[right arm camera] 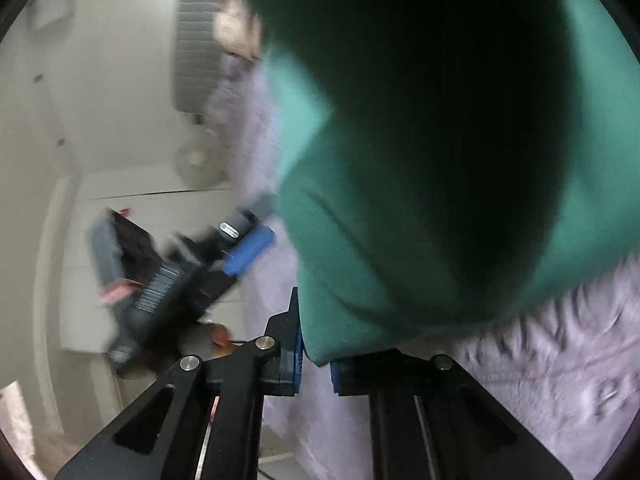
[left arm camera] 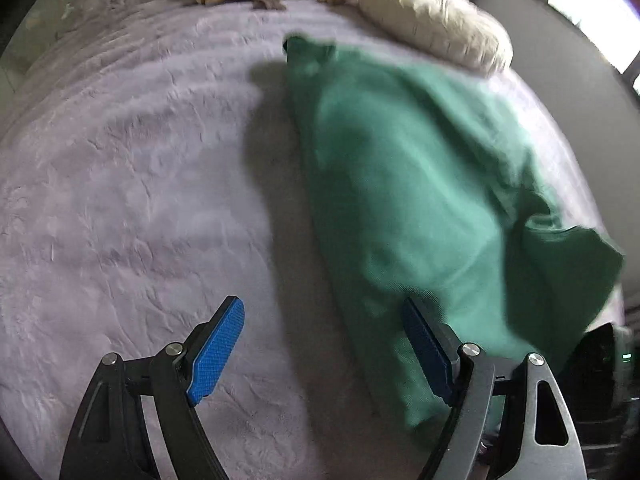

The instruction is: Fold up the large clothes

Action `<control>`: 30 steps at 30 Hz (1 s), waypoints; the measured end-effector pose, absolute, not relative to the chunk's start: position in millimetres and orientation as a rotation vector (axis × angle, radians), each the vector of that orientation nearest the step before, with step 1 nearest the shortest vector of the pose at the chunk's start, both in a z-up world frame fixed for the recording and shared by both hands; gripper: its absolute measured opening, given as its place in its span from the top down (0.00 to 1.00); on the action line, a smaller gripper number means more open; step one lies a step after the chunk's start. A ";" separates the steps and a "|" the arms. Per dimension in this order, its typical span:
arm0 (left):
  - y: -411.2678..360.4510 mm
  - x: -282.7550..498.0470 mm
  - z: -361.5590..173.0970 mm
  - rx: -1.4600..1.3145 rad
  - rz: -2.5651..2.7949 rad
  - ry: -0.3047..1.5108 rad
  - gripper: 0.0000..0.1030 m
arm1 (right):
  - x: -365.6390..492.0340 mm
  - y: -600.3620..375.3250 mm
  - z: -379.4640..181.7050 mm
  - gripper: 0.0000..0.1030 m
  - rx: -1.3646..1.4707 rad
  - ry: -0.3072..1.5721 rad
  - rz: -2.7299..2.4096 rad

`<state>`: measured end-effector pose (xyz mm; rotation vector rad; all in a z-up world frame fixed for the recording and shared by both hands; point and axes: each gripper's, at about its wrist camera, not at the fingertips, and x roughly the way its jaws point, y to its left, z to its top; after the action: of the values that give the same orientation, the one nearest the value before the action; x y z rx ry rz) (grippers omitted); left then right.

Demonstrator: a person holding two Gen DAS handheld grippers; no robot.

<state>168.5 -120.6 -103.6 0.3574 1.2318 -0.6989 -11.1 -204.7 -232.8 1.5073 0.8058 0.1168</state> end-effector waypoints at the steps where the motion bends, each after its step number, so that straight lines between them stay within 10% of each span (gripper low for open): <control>1: -120.0 164.3 -104.5 0.360 -0.704 1.221 0.20 | -12.4 -202.4 -234.7 0.89 1.529 0.813 0.122; 5: -111.6 161.8 -102.8 0.333 -0.718 1.216 0.17 | -27.7 -213.0 -195.0 0.70 1.359 0.897 0.080; 7: -109.4 163.6 -100.1 0.324 -0.710 1.223 0.17 | -40.9 -228.3 -166.2 0.34 1.235 0.885 -0.005; 13: -115.1 163.0 -86.0 0.292 -0.694 1.190 0.17 | -47.2 -276.3 -121.2 0.30 0.886 0.900 -0.333; 15: -122.0 157.5 -81.7 0.288 -0.707 1.182 0.17 | -30.0 -289.1 -125.7 0.46 0.871 0.919 -0.349; 16: -125.6 153.8 -80.0 0.294 -0.720 1.176 0.17 | -26.8 -296.4 -125.1 0.93 0.879 0.909 -0.335; 30: -131.1 122.9 -107.3 0.406 -0.758 1.190 0.05 | -116.1 -333.6 -211.3 0.91 1.439 0.768 -0.460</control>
<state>122.9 -131.1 -107.3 0.4064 1.1895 -0.7580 -116.1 -333.6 -211.3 1.4390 0.7682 -0.4599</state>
